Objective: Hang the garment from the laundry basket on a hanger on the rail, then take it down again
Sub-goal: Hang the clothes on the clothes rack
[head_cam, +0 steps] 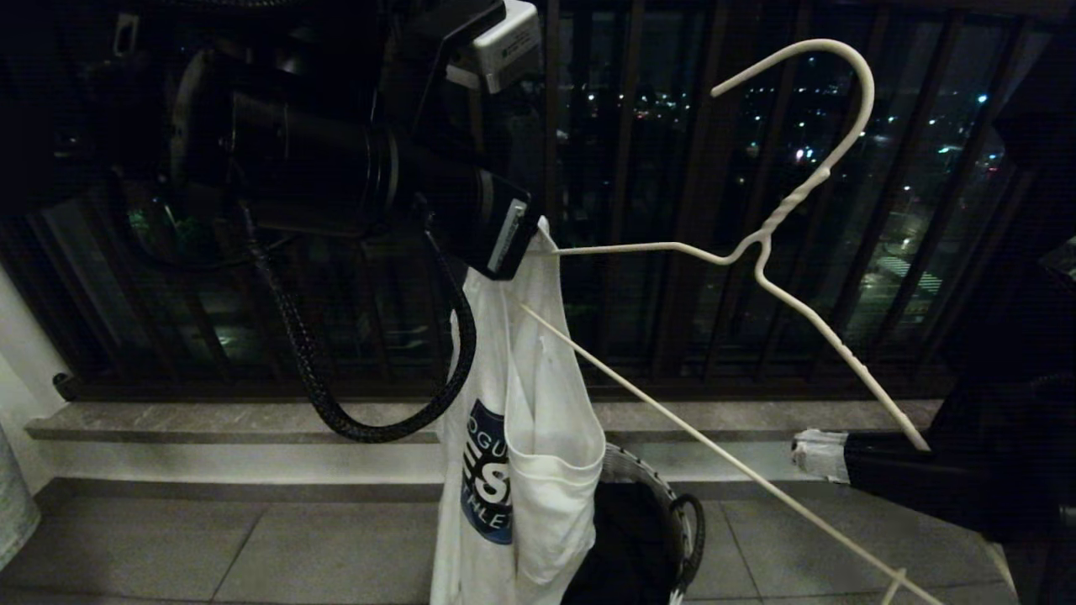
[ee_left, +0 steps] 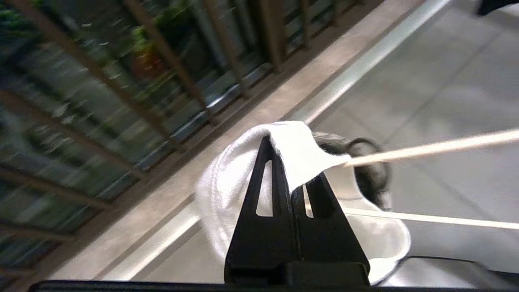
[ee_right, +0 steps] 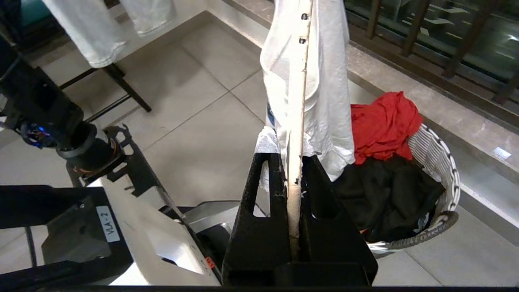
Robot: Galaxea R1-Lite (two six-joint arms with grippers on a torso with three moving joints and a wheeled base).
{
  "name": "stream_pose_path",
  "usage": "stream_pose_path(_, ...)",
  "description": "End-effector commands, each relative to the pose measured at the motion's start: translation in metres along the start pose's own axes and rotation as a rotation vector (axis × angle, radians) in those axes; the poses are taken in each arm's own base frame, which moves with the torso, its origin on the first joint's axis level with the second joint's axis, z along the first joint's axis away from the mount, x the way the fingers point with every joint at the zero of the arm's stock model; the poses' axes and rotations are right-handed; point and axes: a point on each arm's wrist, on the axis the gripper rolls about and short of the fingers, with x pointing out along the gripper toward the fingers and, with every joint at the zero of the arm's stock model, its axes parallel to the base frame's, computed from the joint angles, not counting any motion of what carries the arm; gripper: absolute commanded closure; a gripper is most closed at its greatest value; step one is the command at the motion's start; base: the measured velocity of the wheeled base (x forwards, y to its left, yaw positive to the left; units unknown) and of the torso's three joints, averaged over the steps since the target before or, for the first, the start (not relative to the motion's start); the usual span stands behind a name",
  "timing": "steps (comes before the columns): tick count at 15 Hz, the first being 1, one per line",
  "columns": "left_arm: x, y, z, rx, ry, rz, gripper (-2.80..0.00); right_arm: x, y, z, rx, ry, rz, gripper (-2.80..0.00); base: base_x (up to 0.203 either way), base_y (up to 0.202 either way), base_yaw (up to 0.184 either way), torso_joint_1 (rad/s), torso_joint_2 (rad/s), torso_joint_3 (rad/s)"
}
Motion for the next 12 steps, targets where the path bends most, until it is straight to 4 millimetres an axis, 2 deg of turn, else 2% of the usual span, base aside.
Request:
stream_pose_path(1, -0.009, 0.0, 0.002, -0.035, -0.016, -0.053, 0.0, 0.003, -0.001, -0.001, 0.006, 0.009, 0.0, 0.0, 0.0, 0.0, 0.0, 0.0, 0.0, 0.0)
stream_pose_path(3, -0.01, -0.005, 0.003, -0.046, -0.024, -0.102, 0.0, 0.003, -0.001, -0.001, 0.007, 0.014, 0.019, 0.0, 0.0, 0.0, 0.0, 0.0, 0.0, 0.0)
stream_pose_path(9, -0.019, -0.041, 0.012, -0.039, -0.056, -0.225, 0.0, 0.004, -0.001, -0.001, 0.008, -0.002, 0.033, 0.0, 0.0, 0.0, 0.0, 0.0, 0.0, 0.0)
stream_pose_path(12, -0.018, -0.043, 0.012, -0.038, -0.052, -0.229, 0.0, -0.001, 0.002, 0.0, 0.054, -0.009, 0.109, 0.0, 0.0, 0.0, 0.0, 0.0, 0.0, 0.0)
